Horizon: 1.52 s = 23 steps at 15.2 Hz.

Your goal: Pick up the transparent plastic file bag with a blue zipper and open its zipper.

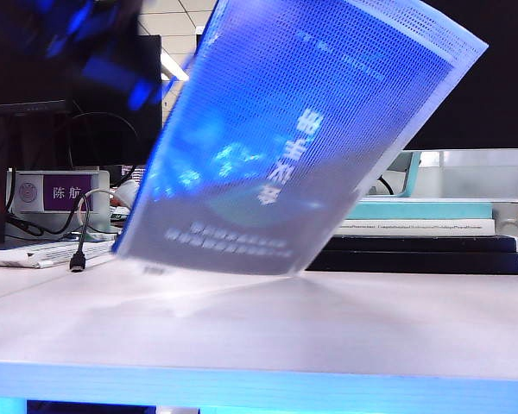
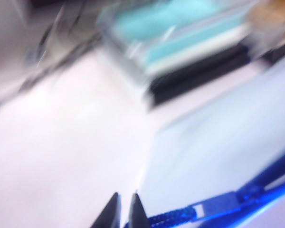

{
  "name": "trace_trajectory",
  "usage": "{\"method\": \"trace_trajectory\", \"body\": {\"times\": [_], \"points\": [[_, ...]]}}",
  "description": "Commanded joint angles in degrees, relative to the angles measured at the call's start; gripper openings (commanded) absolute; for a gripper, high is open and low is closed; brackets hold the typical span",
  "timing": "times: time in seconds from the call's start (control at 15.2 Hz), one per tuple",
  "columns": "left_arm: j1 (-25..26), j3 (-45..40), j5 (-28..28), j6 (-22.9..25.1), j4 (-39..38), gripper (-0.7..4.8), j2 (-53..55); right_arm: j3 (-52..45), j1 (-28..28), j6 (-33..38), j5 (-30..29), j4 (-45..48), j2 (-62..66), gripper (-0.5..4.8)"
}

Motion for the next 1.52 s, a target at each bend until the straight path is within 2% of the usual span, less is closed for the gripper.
{"method": "trace_trajectory", "body": {"times": [0.07, 0.26, 0.33, 0.46, 0.53, 0.59, 0.66, 0.73, 0.86, 1.12, 1.19, 1.32, 1.38, 1.52], "points": [[4.57, -5.99, -10.23, -0.42, -4.24, -0.05, 0.46, 0.48, -0.57, -0.13, 1.18, 0.0, -3.67, -0.04], [6.75, -6.49, -22.82, -3.15, -7.93, -0.05, 0.46, 0.48, -1.14, -0.11, 0.9, -1.66, -4.92, -0.04], [6.91, -6.47, -25.03, -2.73, -8.39, -0.05, 0.46, 0.48, -1.14, -0.15, 0.92, -2.54, -4.92, -0.04], [7.32, -6.47, -24.72, -2.62, -8.2, 0.01, 0.46, 0.46, -1.14, -0.17, 0.92, -3.3, -4.9, -0.04], [7.32, -6.47, -20.0, -2.64, -6.56, 2.53, 0.46, 0.44, -1.14, -0.17, 0.79, -3.32, -4.87, -0.04], [7.34, -6.1, -8.52, -4.81, -1.97, 4.79, 0.26, 0.24, -1.14, -1.99, 1.29, -6.38, -4.55, -0.04], [7.34, -4.61, 1.7, -5.46, -0.96, 4.79, -0.85, -0.83, -1.14, -8.57, 5.73, -14.36, -3.8, -0.04], [7.34, -3.91, 3.91, -5.42, -0.94, 4.79, -1.68, -2.45, -1.16, -9.33, 7.5, -15.26, -3.78, -0.04], [7.41, -2.49, 4.7, -5.29, -0.85, 4.79, -2.99, -5.62, -1.64, -9.33, 11.37, -16.15, -3.76, -0.04], [8.41, -0.98, 4.48, -5.18, -0.96, 4.79, -4.33, -9.77, -5.6, -5.95, 24.92, -15.78, -3.08, 0.02], [8.41, -0.98, 4.5, -5.16, -0.94, 4.79, -4.33, -9.77, -7.1, -3.39, 28.28, -15.45, -2.99, 0.68], [8.41, -1.01, 4.55, -5.2, -0.96, 4.79, -4.28, -9.77, -8.98, -1.31, 31.91, -14.21, -3.02, 2.47], [8.41, -1.03, 4.52, -5.4, -1.01, 4.79, -4.28, -9.68, -13.51, 1.66, 35.19, -15.23, -3.17, 3.11], [8.41, -1.01, 4.55, -5.35, -0.9, 4.79, -4.31, -9.68, -14.82, 4.74, 34.84, -15.69, -3.17, 3.11]]}}
